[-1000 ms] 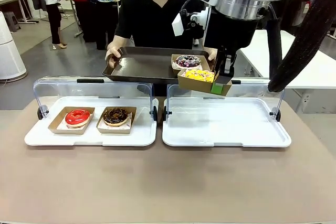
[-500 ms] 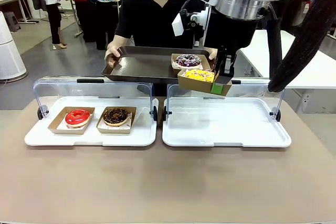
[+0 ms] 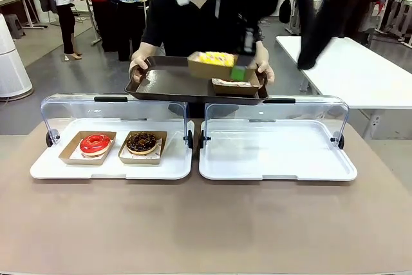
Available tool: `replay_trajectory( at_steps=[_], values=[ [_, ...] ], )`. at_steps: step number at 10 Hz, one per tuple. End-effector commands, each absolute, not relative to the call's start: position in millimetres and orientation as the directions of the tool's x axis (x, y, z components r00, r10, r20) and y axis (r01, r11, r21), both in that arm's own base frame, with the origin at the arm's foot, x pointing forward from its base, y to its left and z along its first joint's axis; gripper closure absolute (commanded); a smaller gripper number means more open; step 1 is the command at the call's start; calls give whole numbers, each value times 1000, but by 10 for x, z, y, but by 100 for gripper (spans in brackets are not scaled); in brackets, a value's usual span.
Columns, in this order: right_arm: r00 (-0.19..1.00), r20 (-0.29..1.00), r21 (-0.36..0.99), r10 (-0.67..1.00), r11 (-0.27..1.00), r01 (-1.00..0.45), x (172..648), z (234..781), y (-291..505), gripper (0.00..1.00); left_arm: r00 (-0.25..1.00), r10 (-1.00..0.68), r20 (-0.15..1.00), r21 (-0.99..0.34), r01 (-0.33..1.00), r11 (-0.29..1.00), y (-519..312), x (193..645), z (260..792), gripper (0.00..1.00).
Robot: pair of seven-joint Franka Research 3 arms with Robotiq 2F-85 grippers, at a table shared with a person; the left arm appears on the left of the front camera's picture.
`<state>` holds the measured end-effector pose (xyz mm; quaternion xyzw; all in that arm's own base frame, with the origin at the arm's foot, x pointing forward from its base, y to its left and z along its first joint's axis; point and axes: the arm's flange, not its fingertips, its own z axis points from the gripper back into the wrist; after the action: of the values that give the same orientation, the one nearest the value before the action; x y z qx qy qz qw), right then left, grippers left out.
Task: Provide the desired donut to the person.
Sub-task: Place the picked Paper togo box onto the Handle tray extended by the person.
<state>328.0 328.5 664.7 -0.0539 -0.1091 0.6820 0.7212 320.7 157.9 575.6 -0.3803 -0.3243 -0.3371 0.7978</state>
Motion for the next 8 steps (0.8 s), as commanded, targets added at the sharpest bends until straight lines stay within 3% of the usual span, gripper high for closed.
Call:
replay_trajectory(
  at_steps=[1,4,8],
  values=[
    [-51,24,-253,998,-44,-966,3636,6840,3675,98,541,-293,788,-373,799,472,1595,3194,5748,0],
    [-180,-7,-286,984,-174,-942,4147,6904,4324,98,541,-293,788,-373,799,472,1595,3194,5748,0],
    [-145,-22,-289,989,-145,-946,4583,6618,4548,98,541,-293,788,-373,799,472,1595,3194,5748,0]
  ],
)
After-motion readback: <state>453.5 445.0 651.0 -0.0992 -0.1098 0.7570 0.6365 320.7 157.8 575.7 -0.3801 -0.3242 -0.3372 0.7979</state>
